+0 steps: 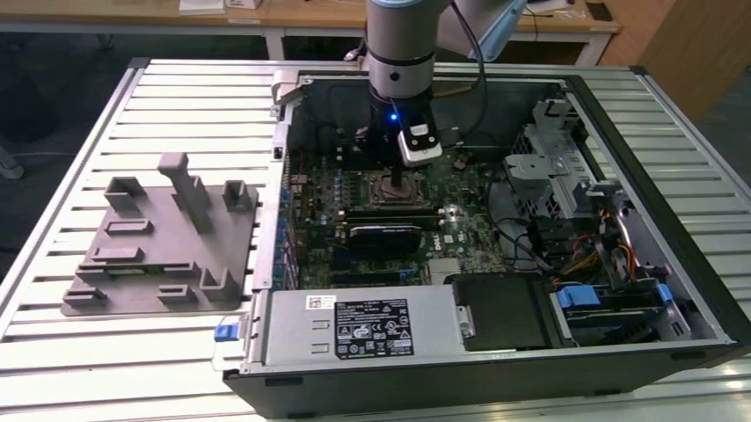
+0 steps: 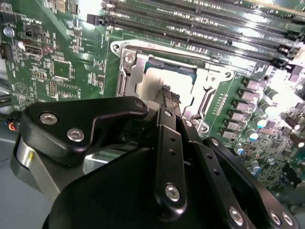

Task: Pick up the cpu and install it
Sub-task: 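Install the first cpu locking lever, then install the second cpu locking lever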

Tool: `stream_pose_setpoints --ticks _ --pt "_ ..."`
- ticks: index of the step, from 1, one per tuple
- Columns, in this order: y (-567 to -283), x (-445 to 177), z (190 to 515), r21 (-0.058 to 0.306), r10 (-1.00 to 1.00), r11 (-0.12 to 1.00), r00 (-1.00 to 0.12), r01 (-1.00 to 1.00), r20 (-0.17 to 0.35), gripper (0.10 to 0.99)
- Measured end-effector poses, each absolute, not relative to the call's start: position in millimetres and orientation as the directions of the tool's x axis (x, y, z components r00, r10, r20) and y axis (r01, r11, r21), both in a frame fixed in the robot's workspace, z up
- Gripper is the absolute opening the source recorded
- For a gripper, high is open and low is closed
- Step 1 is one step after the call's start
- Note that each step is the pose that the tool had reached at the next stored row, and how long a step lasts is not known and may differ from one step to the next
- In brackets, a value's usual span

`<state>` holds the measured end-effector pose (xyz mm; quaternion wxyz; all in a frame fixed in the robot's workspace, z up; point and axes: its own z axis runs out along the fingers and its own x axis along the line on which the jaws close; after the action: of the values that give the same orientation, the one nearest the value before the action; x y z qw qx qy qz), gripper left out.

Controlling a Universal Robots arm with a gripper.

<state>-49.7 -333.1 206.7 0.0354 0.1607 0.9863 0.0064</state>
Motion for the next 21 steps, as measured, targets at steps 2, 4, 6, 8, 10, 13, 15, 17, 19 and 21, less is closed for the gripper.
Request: stream_pose_setpoints --ticks 2,4,6,8,10,13,15,17,19,21 --pt "-333.1 -49.7 206.7 0.024 0.317 0.948 -0.946 0.317 -0.068 0.106" --pt "-333.2 -49.7 206.9 0.024 0.317 0.948 -0.946 0.316 -0.068 0.106" --pt "-333.3 -49.7 209.2 0.024 0.317 0.948 -0.946 0.316 -0.068 0.106" --pt "-333.2 -49.7 213.8 0.024 0.317 0.948 -0.946 0.316 -0.068 0.106" --pt "-333.2 -49.7 219.7 0.024 0.317 0.948 -0.946 0.316 -0.068 0.106" --pt "-333.2 -49.7 228.2 0.024 0.317 0.948 -0.946 0.316 -0.068 0.106" --pt "-333.2 -49.7 231.2 0.024 0.317 0.948 -0.946 0.316 -0.068 0.106" --pt "-333.2 -49.6 231.4 0.024 0.317 0.948 -0.946 0.316 -0.068 0.106" --pt "-333.2 -49.7 233.4 0.024 0.317 0.948 -0.946 0.316 -0.068 0.106" --pt "-333.2 -49.7 233.5 0.024 0.317 0.948 -0.946 0.316 -0.068 0.106"
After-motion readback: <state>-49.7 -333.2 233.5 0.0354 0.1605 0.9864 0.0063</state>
